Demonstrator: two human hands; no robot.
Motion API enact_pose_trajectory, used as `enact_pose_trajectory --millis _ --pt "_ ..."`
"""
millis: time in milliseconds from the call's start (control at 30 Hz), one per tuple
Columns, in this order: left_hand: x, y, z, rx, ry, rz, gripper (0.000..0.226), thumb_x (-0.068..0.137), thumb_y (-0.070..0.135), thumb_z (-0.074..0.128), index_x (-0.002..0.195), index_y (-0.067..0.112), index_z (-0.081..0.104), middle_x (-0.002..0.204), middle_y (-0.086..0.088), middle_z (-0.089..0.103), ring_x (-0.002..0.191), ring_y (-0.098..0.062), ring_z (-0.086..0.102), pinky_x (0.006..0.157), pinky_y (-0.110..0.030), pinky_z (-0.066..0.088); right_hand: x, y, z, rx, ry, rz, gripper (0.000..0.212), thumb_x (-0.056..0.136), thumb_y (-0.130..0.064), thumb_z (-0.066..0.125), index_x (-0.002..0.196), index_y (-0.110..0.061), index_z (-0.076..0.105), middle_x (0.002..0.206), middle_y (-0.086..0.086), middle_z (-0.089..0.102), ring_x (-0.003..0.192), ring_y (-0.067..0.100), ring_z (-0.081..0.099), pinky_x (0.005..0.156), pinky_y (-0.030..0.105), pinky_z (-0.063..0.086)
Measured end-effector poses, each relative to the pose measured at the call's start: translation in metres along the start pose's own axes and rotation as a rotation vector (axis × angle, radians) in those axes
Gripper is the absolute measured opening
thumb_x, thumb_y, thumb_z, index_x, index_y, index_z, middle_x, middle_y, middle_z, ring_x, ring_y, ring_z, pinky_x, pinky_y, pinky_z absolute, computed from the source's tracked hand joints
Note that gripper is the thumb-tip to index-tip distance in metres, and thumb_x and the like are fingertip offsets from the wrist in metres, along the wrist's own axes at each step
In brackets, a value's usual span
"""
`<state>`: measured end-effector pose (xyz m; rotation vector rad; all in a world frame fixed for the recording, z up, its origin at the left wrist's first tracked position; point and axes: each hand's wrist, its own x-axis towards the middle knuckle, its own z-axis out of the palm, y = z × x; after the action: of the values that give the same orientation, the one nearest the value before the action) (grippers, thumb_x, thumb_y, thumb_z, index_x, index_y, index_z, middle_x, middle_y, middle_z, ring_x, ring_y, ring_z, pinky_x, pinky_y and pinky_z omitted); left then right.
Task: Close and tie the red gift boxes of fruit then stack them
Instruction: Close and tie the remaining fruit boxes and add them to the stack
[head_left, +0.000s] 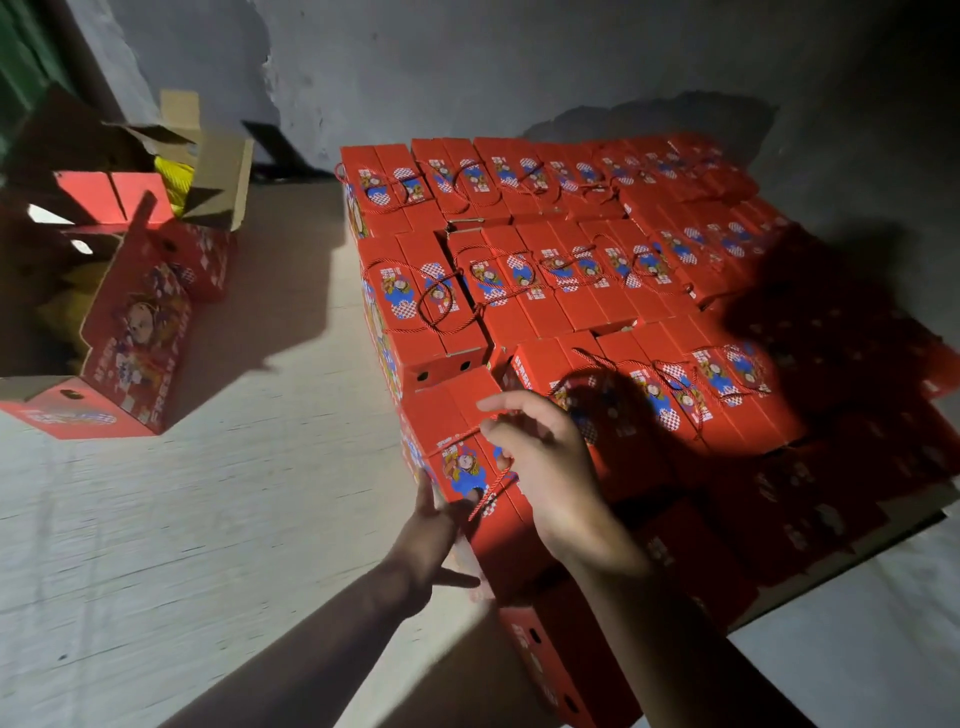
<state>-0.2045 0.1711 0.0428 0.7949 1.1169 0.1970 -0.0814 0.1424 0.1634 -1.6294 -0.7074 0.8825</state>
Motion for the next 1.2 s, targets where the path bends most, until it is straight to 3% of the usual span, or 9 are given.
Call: enact_pose_trajectory --millis 167,333,567,667,767,833,967,1100,1200 --pt "0.024 0.025 0.012 0.049 -0.003 -0.005 0.08 0.098 0.041 0.065 0.153 0.063 0.01 0.126 0.01 0.062 0.115 -0.024 0.051 0.067 -0.058 0.062 0.02 -0.005 -0.013 0.033 0.038 0.005 0.022 0.089 -0.006 0.07 0.092 -0.027 0.078 0.079 -0.017 0.07 0.071 -0.003 0.065 0.065 0.014 0.051" --pt "0.045 0.032 0.015 0.035 -0.003 -0.01 0.081 0.097 0.042 0.066 0.153 0.062 0.011 0.103 0.021 0.062 0.09 -0.012 0.057 0.062 -0.056 0.061 0.037 -0.004 -0.023 0.03 0.059 0.012 0.023 0.09 -0.008 0.07 0.093 -0.029 0.079 0.088 -0.011 0.071 0.079 0.002 0.069 0.068 0.015 0.054" --pt "0.042 0.033 0.016 0.023 0.009 -0.041 0.076 0.1 0.041 0.063 0.154 0.059 0.013 0.131 0.004 0.056 0.129 -0.034 0.05 0.067 -0.062 0.06 0.056 -0.001 -0.024 -0.206 -0.042 -0.015 0.029 0.091 -0.011 0.065 0.101 -0.036 0.074 0.092 -0.023 0.067 0.095 0.005 0.066 0.075 0.017 0.047" --pt "0.041 0.03 0.015 -0.003 0.025 -0.004 0.069 0.102 0.038 0.059 0.156 0.055 0.019 0.135 0.005 0.059 0.133 -0.03 0.05 0.07 -0.06 0.061 0.067 0.007 -0.022 -0.329 -0.055 -0.042 0.034 0.093 -0.005 0.057 0.101 -0.034 0.072 0.089 -0.026 0.065 0.07 -0.009 0.061 0.061 0.01 0.043" --pt "0.041 0.026 0.015 0.0 0.082 0.081 0.061 0.104 0.032 0.056 0.156 0.047 0.029 0.125 0.007 0.065 0.106 -0.012 0.06 0.077 -0.054 0.062 0.082 0.017 -0.025 -0.477 -0.008 -0.042 0.033 0.096 -0.005 0.049 0.102 -0.029 0.071 0.081 -0.018 0.062 0.051 -0.003 0.05 0.059 0.025 0.046" --pt "0.035 0.024 0.015 0.04 0.09 0.141 0.06 0.103 0.036 0.057 0.156 0.046 0.031 0.142 0.005 0.058 0.113 -0.014 0.059 0.083 -0.055 0.061 0.09 0.022 -0.03 -0.582 -0.053 -0.008 0.036 0.096 -0.003 0.049 0.111 -0.027 0.07 0.1 -0.008 0.068 0.056 0.0 0.048 0.063 0.028 0.048" --pt "0.019 0.019 0.008 0.088 0.024 0.181 0.063 0.098 0.045 0.064 0.153 0.051 0.033 0.146 0.015 0.049 0.125 -0.015 0.055 0.082 -0.052 0.062 0.081 0.028 -0.054 -0.708 -0.175 0.002 0.052 0.095 -0.001 0.058 0.136 -0.032 0.063 0.138 -0.004 0.059 0.075 -0.002 0.056 0.061 0.013 0.044" --pt "0.007 0.006 -0.003 0.116 -0.058 0.193 0.064 0.095 0.036 0.071 0.149 0.052 0.041 0.144 0.016 0.053 0.114 -0.001 0.061 0.072 -0.042 0.064 0.04 0.036 -0.097 -0.685 0.079 -0.012 0.05 0.096 -0.013 0.067 0.143 -0.026 0.057 0.148 -0.004 0.053 0.132 0.013 0.052 0.108 0.028 0.04" --pt "-0.004 -0.005 -0.008 0.154 -0.097 0.186 0.062 0.095 0.029 0.071 0.147 0.051 0.043 0.143 0.012 0.054 0.109 0.003 0.061 0.069 -0.038 0.063 -0.019 0.057 -0.133 -0.669 0.508 -0.075 0.062 0.09 -0.013 0.078 0.145 -0.005 0.051 0.147 0.016 0.052 0.137 0.036 0.049 0.111 0.047 0.041"
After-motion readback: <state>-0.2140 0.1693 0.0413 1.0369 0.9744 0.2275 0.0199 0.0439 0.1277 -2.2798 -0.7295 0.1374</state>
